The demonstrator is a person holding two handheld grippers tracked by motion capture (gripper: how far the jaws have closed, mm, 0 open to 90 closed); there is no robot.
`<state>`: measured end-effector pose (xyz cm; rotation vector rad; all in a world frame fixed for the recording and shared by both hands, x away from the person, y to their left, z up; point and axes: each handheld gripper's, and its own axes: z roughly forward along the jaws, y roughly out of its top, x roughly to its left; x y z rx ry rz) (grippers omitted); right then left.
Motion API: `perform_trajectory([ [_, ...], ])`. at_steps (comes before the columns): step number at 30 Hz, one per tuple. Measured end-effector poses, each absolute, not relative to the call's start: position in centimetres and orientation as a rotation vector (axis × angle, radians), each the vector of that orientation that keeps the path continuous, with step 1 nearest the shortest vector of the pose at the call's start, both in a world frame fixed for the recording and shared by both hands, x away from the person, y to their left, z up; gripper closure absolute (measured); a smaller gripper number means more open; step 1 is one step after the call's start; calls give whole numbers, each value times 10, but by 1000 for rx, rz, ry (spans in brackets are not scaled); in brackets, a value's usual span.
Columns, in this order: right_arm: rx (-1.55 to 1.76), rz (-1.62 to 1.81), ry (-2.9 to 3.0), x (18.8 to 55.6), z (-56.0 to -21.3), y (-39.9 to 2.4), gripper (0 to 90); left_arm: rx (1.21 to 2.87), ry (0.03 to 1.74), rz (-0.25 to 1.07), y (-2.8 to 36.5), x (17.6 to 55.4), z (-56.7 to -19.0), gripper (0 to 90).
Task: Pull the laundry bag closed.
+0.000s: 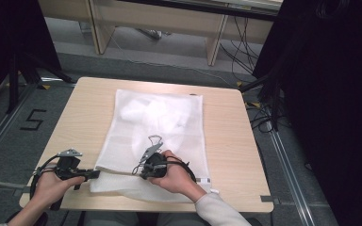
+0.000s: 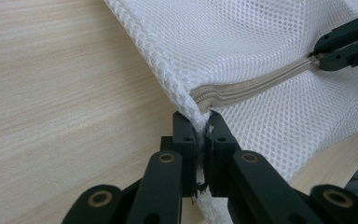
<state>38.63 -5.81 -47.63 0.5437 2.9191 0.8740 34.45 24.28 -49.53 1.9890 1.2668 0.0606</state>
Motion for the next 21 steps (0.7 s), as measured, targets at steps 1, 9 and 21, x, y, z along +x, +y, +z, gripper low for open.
perform_trajectory([
  [1, 550, 868, 2921, 386, -476, -59, 828, 1966, 1279, 63, 241, 344, -496, 846],
  [9, 567, 869, 2916, 386, -477, -65, 828, 1971, 1277, 49, 242, 344, -496, 846],
  [21, 568, 851, 2912, 386, -476, -69, 828, 1957, 1281, 53, 241, 344, -496, 846],
])
